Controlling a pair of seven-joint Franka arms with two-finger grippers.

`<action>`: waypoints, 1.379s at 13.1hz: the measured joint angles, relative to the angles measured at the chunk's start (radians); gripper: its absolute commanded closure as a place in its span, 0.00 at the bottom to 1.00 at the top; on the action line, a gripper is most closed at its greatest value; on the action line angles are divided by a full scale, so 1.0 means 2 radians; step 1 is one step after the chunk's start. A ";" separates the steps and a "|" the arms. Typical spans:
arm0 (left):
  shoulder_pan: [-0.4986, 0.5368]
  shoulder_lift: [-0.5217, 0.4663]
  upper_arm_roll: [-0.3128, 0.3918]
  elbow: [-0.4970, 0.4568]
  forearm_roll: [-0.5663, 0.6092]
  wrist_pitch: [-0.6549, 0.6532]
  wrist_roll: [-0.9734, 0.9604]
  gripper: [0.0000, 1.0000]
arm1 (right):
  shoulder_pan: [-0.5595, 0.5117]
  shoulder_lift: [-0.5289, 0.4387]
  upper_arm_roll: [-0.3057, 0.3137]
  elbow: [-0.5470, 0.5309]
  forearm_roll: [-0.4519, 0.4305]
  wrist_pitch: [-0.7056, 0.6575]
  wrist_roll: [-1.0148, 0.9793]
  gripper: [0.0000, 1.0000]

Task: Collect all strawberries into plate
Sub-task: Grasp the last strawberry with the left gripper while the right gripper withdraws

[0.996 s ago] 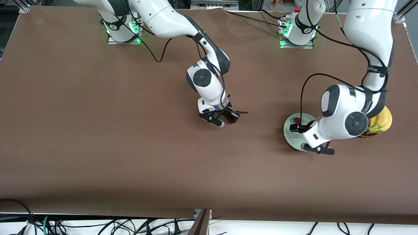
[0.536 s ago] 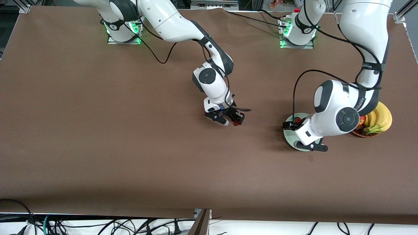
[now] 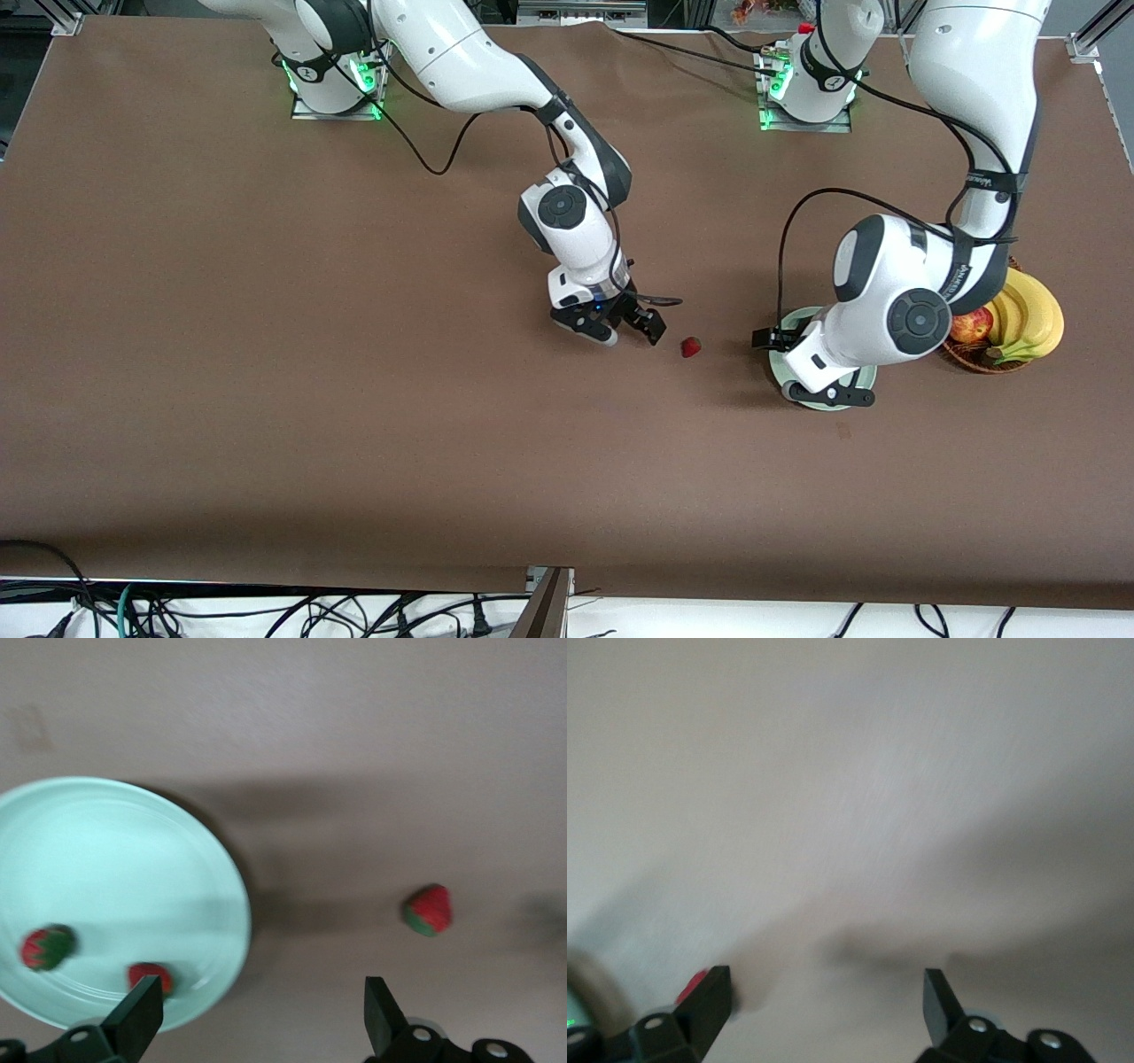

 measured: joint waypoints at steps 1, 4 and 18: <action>-0.013 0.005 0.000 -0.001 0.000 0.007 -0.025 0.00 | -0.003 -0.014 -0.015 0.002 -0.002 -0.044 -0.025 0.01; -0.039 0.025 0.000 -0.005 0.000 0.051 -0.070 0.00 | -0.031 -0.064 -0.038 0.001 -0.002 -0.159 -0.123 0.01; -0.060 0.088 -0.014 -0.021 -0.016 0.223 -0.114 1.00 | -0.053 -0.309 -0.123 -0.134 -0.075 -0.399 -0.368 0.01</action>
